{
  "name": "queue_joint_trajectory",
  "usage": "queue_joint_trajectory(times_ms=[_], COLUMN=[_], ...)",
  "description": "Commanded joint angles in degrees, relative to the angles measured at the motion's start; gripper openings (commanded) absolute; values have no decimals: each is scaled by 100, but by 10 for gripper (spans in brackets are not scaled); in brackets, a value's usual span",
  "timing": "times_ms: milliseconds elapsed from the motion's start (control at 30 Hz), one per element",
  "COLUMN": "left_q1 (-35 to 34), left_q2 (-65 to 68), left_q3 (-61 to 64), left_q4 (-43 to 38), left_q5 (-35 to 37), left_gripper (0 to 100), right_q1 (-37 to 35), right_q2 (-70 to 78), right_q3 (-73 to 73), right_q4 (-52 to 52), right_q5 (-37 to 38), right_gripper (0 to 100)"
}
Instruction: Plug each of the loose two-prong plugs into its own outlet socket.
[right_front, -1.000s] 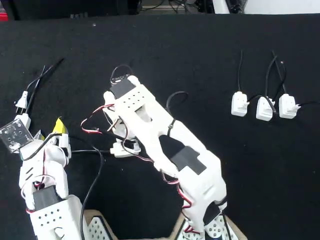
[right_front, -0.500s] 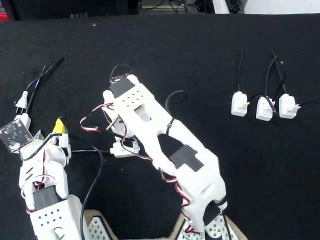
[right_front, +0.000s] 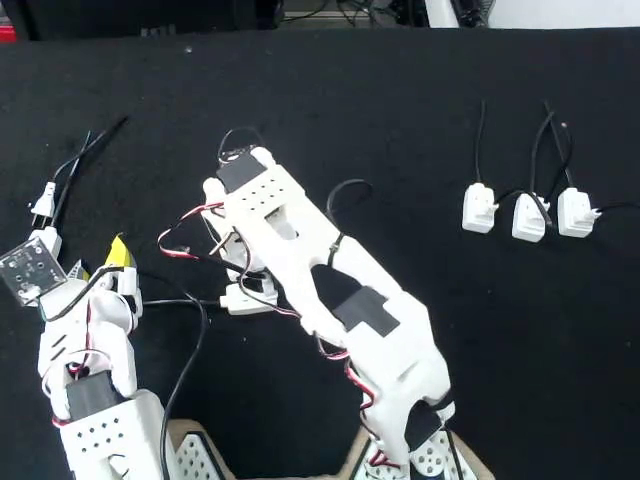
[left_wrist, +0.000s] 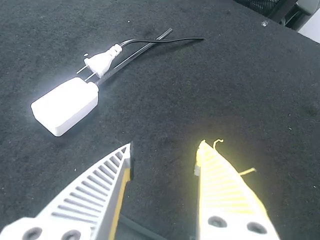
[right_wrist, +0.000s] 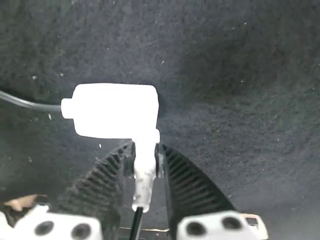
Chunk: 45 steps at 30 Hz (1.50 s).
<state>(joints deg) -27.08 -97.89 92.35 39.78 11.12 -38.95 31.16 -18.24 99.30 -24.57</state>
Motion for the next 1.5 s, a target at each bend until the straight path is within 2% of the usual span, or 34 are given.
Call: queue_joint_trajectory(times_ms=[0, 1467], left_q1=[-57, -92], left_q2=[-35, -35], left_q3=[-66, -66], left_q4=[-123, -123], left_q5=[-18, -18], left_gripper=[209, 209], right_q1=[-79, -62], right_q2=[48, 57], right_q3=[-207, -215], right_q4=[185, -176], right_q5=[-273, -316], right_gripper=[11, 11])
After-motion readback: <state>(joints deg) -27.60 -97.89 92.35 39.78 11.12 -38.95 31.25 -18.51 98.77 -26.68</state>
